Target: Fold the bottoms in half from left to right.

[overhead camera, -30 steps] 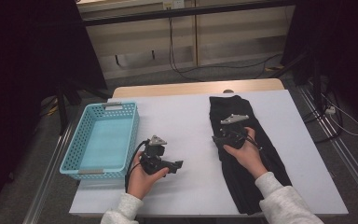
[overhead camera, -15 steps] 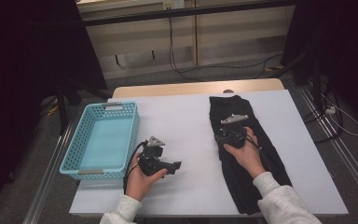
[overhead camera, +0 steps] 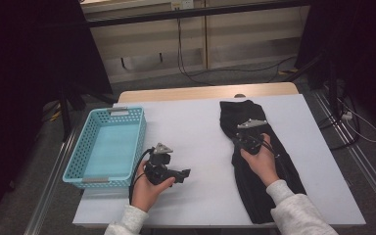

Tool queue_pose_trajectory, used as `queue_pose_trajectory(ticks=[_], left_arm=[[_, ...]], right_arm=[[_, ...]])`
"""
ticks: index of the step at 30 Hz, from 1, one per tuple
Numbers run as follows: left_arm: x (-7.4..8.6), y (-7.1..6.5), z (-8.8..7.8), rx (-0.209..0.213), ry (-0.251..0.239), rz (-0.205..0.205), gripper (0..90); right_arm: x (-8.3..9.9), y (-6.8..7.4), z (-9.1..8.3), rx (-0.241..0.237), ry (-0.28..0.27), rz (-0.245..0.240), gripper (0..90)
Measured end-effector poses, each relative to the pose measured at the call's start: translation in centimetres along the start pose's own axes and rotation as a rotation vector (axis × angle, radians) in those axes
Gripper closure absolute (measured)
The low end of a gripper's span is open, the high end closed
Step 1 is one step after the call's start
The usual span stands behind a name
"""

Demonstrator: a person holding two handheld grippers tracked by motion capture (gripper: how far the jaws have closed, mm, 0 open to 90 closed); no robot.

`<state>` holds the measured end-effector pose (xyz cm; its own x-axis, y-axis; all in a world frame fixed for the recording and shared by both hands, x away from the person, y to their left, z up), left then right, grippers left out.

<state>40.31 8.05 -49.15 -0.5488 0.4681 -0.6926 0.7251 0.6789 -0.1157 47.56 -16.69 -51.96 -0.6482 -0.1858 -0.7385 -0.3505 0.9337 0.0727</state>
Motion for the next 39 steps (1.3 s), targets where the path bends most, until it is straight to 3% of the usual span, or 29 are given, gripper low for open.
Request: queue_pose_trajectory(ticks=[4, 10, 16, 21, 30, 34, 39], left_arm=[[-0.1, 0.0, -0.1, -0.002, -0.001, 0.010, 10.6], [0.0, 0.0, 0.2, 0.001, 0.003, -0.001, 10.5], [0.1, -0.2, 0.5, 0.003, 0.005, -0.002, 10.5], [0.1, -0.2, 0.4, 0.008, 0.008, -0.007, 10.5], [0.2, 0.1, 0.3, -0.012, 0.009, -0.014, 10.5], [0.2, 0.5, 0.2, -0.042, 0.013, -0.048, 12.9], [0.0, 1.0, -0.1, -0.064, 0.001, -0.075, 12.6]], right_arm=[[0.0, 0.0, -0.1, -0.002, -0.001, -0.016, 82.1], [0.0, 0.3, -0.2, -0.051, 0.000, 0.022, 83.3], [0.0, 1.5, -0.1, -0.071, 0.006, -0.014, 83.5], [0.1, 2.6, -0.1, -0.117, 0.012, -0.041, 83.6], [0.2, 6.0, 0.0, -0.230, 0.032, -0.100, 83.2], [0.4, 8.6, 0.0, -0.289, 0.044, -0.149, 83.1], [1.2, 12.5, -0.5, -0.411, 0.081, -0.221, 82.2]])
Point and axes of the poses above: each handheld gripper's, and its own axes: z roughly forward along the jaws, x roughly out of its underside, y roughly to its left, the point moved 8 cm from there along z, roughly forward along the jaws, and after that the axes turned 4 degrees about z, right-handed, at the moved point
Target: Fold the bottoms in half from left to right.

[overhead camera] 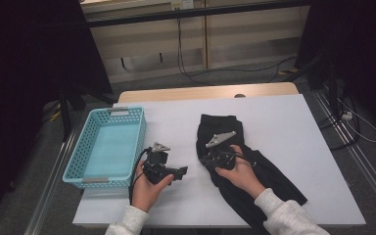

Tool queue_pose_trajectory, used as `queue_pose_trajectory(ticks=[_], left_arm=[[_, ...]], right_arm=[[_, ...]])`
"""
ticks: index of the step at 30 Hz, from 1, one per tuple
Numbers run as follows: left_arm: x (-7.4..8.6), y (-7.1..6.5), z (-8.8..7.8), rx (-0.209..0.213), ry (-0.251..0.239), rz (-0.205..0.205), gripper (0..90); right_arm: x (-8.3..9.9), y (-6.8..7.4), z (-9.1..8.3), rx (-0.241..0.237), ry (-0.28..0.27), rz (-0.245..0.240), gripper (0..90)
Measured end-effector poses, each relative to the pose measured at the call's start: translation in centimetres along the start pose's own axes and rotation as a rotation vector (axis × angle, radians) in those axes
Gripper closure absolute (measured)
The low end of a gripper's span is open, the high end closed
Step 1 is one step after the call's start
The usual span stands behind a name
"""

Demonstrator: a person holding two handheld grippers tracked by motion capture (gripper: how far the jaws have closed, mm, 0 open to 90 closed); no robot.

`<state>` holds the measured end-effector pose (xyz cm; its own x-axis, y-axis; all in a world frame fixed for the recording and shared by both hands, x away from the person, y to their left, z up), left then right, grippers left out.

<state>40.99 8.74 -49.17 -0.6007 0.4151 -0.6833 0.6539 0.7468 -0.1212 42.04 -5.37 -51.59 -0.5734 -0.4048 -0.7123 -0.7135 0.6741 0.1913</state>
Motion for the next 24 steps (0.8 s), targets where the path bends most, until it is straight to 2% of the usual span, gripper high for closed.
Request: queue_pose_trajectory(ticks=[1, 2, 4, 6, 8, 10, 14, 16, 20, 24], left_arm=[[-0.1, 0.1, 0.0, 0.001, 0.000, -0.009, 12.2], [-0.1, 0.1, 0.0, 0.001, 0.001, -0.009, 12.0], [-0.1, 0.1, 0.0, -0.005, -0.005, -0.013, 11.8], [-0.2, 0.1, 0.1, 0.000, -0.003, -0.012, 11.4], [-0.4, 0.0, 0.1, 0.001, -0.010, -0.013, 11.3], [-0.6, 0.1, 0.0, 0.001, -0.020, -0.014, 11.1], [-0.8, 0.5, 0.1, 0.000, -0.023, -0.020, 10.1], [-0.9, 0.5, 0.4, 0.000, -0.021, -0.024, 10.0], [-1.3, 0.5, 0.7, 0.007, -0.014, -0.020, 10.0], [-2.1, 0.9, 1.0, 0.003, -0.030, -0.028, 10.0]], right_arm=[[0.0, 0.5, 0.1, -0.018, 0.004, -0.005, 80.7], [0.0, 1.2, 0.3, -0.030, 0.006, -0.021, 74.7], [-0.1, 1.6, 0.3, -0.035, 0.014, -0.033, 64.5], [-0.4, 1.2, -0.3, -0.007, 0.000, -0.027, 60.0], [-0.9, 0.4, -1.5, -0.012, -0.036, 0.020, 48.2], [-1.2, -0.4, -2.6, 0.003, -0.056, 0.041, 41.6], [-1.6, -2.2, -4.9, 0.071, -0.106, 0.082, 35.3], [-1.4, -3.2, -5.9, 0.089, -0.121, 0.098, 33.6], [-0.5, -4.9, -7.4, 0.143, -0.132, 0.134, 32.3], [0.9, -6.3, -8.4, 0.193, -0.116, 0.141, 32.2]])
Point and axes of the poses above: each handheld gripper's, and its own axes: z roughly forward along the jaws, x roughly out of its underside, y roughly to its left, the point moved 8 cm from there along z, roughly forward along the jaws, and after that the axes turned 4 degrees about z, right-handed, at the moved point
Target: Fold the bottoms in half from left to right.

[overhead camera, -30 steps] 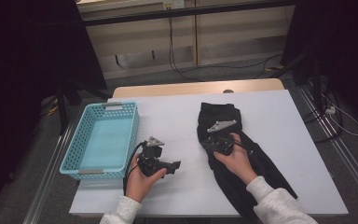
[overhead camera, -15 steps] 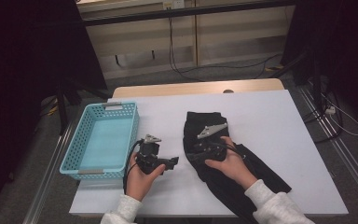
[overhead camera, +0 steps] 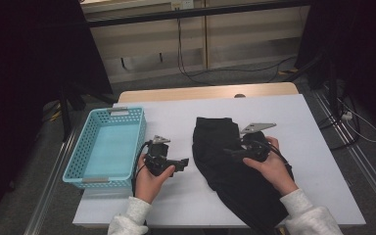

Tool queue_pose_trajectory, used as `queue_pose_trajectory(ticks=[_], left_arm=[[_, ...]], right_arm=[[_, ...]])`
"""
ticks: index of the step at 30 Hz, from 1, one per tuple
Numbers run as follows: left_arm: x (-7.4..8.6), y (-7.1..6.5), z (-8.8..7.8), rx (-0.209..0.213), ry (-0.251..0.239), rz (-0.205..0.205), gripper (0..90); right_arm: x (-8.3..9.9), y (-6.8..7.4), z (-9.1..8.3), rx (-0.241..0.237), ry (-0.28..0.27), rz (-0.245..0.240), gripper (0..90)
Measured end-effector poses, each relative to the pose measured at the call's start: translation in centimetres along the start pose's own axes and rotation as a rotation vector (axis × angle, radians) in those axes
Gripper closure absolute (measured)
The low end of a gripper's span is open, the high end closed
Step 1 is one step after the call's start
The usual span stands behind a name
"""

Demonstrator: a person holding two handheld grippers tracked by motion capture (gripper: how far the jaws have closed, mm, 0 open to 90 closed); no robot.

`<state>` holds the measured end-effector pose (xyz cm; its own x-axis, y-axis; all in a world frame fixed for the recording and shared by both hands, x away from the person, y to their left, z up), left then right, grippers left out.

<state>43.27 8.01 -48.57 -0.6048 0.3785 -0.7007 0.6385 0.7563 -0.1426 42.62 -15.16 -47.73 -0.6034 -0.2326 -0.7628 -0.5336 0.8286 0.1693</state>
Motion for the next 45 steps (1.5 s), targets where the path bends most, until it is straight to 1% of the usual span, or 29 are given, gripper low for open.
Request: queue_pose_trajectory(ticks=[3, 5, 7, 9, 11, 13, 14, 15, 17, 18, 20, 22, 23, 24, 25, 27, 29, 31, 33, 35, 36, 37, 38, 40, 41, 42, 43, 44, 45], left_arm=[[-0.3, 0.0, 0.3, 0.001, 0.001, -0.002, 10.0], [-0.6, -0.2, 0.6, 0.003, -0.003, 0.006, 10.0], [-0.8, -0.2, 0.9, 0.003, 0.008, 0.022, 10.0], [-0.9, -0.2, 1.0, -0.002, 0.007, 0.025, 10.0], [-1.4, -0.2, 1.3, -0.012, 0.009, 0.043, 10.0], [-1.8, -0.3, 1.7, -0.007, 0.002, 0.036, 10.0], [-1.9, -0.3, 1.8, 0.000, 0.010, 0.046, 10.0], [-2.2, -0.3, 2.1, -0.011, -0.001, 0.043, 10.0], [-2.8, -0.3, 2.5, -0.006, -0.009, 0.041, 10.0], [-3.0, -0.3, 2.6, -0.008, -0.006, 0.056, 10.5], [-3.4, -0.5, 3.1, -0.008, -0.012, 0.052, 12.9], [-3.8, -0.6, 3.7, -0.007, -0.020, 0.064, 16.0], [-3.8, -0.6, 3.7, -0.007, -0.020, 0.064, 17.0], [-4.0, -0.4, 4.4, -0.022, -0.021, 0.061, 17.0], [-4.0, -0.2, 4.6, -0.028, -0.020, 0.062, 17.1], [-4.0, 0.0, 5.1, -0.020, -0.009, 0.050, 17.4], [-4.1, 0.3, 5.7, -0.030, -0.005, 0.049, 18.4], [-4.2, 0.5, 6.4, -0.022, 0.000, 0.042, 21.2], [-4.3, 0.6, 7.0, 0.014, 0.018, 0.023, 24.3], [-4.4, 1.0, 7.5, 0.006, 0.039, 0.005, 25.1], [-4.3, 1.2, 7.8, -0.008, 0.051, 0.009, 28.0], [-4.4, 1.4, 8.0, -0.011, 0.041, 0.011, 30.0], [-4.5, 1.4, 8.1, -0.001, 0.033, 0.004, 31.6], [-4.7, 1.2, 8.4, -0.005, 0.042, 0.034, 37.5], [-4.8, 1.0, 8.4, 0.003, 0.043, 0.035, 41.9], [-4.8, 0.4, 8.6, 0.040, 0.040, 0.030, 48.0], [-4.8, 0.4, 8.6, 0.040, 0.040, 0.030, 52.6], [-4.8, -0.1, 8.7, 0.025, 0.040, 0.044, 54.5], [-4.8, -0.2, 8.7, 0.037, 0.054, 0.035, 58.4]], right_arm=[[0.8, -1.0, -0.5, 0.026, 0.006, 0.020, 30.6], [1.1, -1.5, -0.9, 0.037, 0.006, 0.031, 30.2], [1.4, -1.8, -1.2, 0.043, 0.005, 0.039, 29.8], [1.7, -2.0, -1.5, 0.051, 0.008, 0.032, 29.6], [2.0, -2.3, -1.8, 0.066, 0.008, 0.032, 29.5], [2.3, -2.5, -2.0, 0.079, 0.014, 0.022, 29.0], [2.4, -2.7, -2.3, 0.088, 0.010, 0.016, 28.8], [2.5, -2.8, -2.4, 0.093, 0.009, 0.017, 28.2], [2.7, -3.2, -2.9, 0.099, -0.001, 0.042, 27.9], [2.9, -3.4, -3.1, 0.102, -0.004, 0.052, 27.9], [3.2, -3.7, -3.5, 0.110, -0.003, 0.055, 27.7], [3.5, -3.8, -3.7, 0.115, -0.003, 0.056, 27.1], [3.6, -3.9, -3.9, 0.119, -0.004, 0.056, 27.2], [3.8, -4.0, -4.0, 0.123, -0.005, 0.059, 27.2], [3.9, -4.1, -4.2, 0.126, -0.003, 0.063, 27.1], [4.0, -4.1, -4.4, 0.128, -0.004, 0.069, 27.0], [4.1, -4.2, -4.5, 0.131, -0.007, 0.072, 27.0], [4.2, -4.1, -4.6, 0.131, -0.007, 0.072, 27.0], [4.2, -3.9, -4.7, 0.132, -0.008, 0.073, 27.0], [4.1, -3.9, -4.8, 0.142, -0.012, 0.069, 27.0], [4.2, -3.9, -4.8, 0.143, -0.012, 0.065, 27.0], [4.2, -3.9, -4.9, 0.145, -0.012, 0.059, 27.0], [4.3, -4.0, -4.9, 0.145, -0.014, 0.056, 27.1], [4.5, -4.0, -4.9, 0.137, -0.007, 0.058, 27.0], [4.6, -4.1, -5.0, 0.138, -0.007, 0.060, 27.1], [4.7, -4.2, -5.0, 0.141, -0.005, 0.059, 27.1], [4.9, -4.3, -5.0, 0.143, -0.001, 0.063, 27.1], [4.9, -4.4, -5.0, 0.149, 0.002, 0.063, 27.2], [5.0, -4.4, -5.1, 0.159, 0.006, 0.055, 27.2]])
Point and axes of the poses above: each handheld gripper's, and its own axes: z roughly forward along the jaws, x roughly out of its underside, y roughly to its left, the point moved 8 cm from there along z, roughly forward along the jaws, and after that the axes turned 4 degrees about z, right-handed, at the moved point
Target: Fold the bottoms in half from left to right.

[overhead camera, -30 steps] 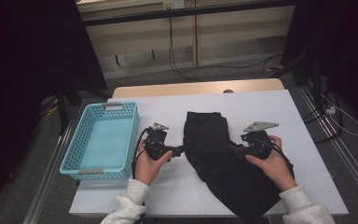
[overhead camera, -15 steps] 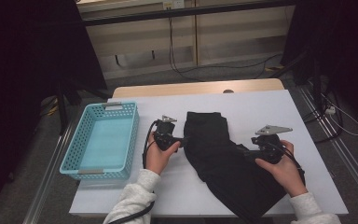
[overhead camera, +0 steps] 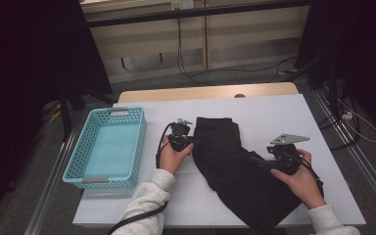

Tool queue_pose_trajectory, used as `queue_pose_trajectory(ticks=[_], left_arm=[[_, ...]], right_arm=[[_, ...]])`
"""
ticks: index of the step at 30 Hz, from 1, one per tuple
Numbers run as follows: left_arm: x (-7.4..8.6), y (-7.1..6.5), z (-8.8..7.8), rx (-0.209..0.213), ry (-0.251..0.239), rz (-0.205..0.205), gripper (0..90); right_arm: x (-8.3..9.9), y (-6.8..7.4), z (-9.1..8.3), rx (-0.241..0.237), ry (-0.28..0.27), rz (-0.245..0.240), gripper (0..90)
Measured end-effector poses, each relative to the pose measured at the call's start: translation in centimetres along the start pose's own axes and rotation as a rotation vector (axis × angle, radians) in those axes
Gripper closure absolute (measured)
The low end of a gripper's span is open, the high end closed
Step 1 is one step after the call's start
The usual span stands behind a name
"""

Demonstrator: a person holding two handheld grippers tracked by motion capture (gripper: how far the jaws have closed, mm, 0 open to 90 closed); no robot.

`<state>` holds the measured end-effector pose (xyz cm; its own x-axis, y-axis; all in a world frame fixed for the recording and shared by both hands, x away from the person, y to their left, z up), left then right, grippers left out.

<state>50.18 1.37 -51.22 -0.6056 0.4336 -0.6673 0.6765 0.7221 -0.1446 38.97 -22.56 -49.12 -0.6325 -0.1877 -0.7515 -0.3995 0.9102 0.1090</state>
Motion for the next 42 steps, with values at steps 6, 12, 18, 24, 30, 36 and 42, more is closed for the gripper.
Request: queue_pose_trajectory(ticks=[6, 12, 18, 24, 30, 36, 42], left_arm=[[0.0, 0.6, -0.6, 0.040, 0.012, -0.061, 85.3], [0.6, 3.3, -2.8, -0.006, -0.027, -0.140, 87.0], [2.1, 5.5, -4.3, -0.059, -0.028, -0.193, 87.6], [2.1, 4.9, -4.6, -0.044, -0.036, -0.176, 86.5], [2.2, 4.5, -4.8, -0.064, -0.032, -0.150, 56.1], [2.0, 3.7, -4.9, -0.068, -0.029, -0.117, 34.5], [1.8, 3.0, -5.0, -0.076, -0.027, -0.078, 20.9]], right_arm=[[-0.1, 0.3, -0.5, -0.014, -0.013, -0.012, 27.2], [0.4, 0.1, -0.8, -0.016, -0.008, -0.013, 27.2], [1.2, -0.2, -1.3, -0.024, 0.006, -0.019, 28.6], [2.6, -0.6, -1.8, -0.024, 0.042, 0.002, 40.5], [4.5, -0.6, -1.8, -0.050, 0.119, 0.041, 50.1], [5.1, -0.5, -2.7, -0.081, 0.145, 0.078, 73.0], [5.7, -1.4, -3.3, -0.104, 0.177, 0.126, 89.8]])
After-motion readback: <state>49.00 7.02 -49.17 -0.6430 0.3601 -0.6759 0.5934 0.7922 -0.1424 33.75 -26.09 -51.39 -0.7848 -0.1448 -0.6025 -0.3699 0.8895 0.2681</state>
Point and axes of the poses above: each handheld gripper's, and its own axes: z roughly forward along the jaws, x roughly out of its underside, y roughly to its left, the point moved 8 cm from there along z, roughly forward along the jaws, and after that the axes turned 4 degrees about z, right-handed, at the moved point
